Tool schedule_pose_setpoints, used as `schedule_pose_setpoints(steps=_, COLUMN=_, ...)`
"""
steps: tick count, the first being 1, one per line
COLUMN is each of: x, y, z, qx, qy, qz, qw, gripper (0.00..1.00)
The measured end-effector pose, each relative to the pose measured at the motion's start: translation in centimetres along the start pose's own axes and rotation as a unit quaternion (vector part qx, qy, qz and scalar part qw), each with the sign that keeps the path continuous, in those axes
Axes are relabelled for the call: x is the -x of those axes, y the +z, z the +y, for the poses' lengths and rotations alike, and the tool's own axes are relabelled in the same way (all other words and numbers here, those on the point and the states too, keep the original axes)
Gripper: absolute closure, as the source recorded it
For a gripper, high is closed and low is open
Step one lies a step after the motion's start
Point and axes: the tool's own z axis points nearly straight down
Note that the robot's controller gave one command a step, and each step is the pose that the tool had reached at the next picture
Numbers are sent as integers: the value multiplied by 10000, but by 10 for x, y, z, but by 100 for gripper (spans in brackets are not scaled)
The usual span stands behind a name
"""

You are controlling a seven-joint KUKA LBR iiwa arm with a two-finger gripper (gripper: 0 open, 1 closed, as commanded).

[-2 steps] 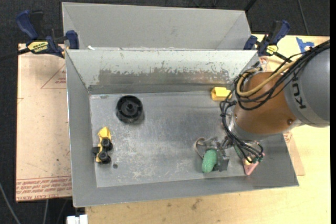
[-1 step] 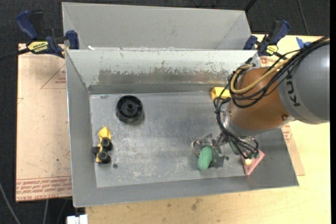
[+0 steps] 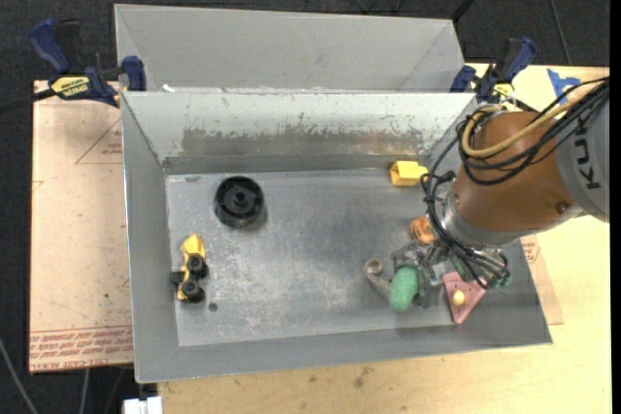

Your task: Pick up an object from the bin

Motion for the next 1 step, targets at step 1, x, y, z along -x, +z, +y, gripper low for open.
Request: schedule_pose_setpoints(steps=1, x=11, y=-26, z=-9, qx=-54, qy=79, qz=-86, qw=9999, gripper=100)
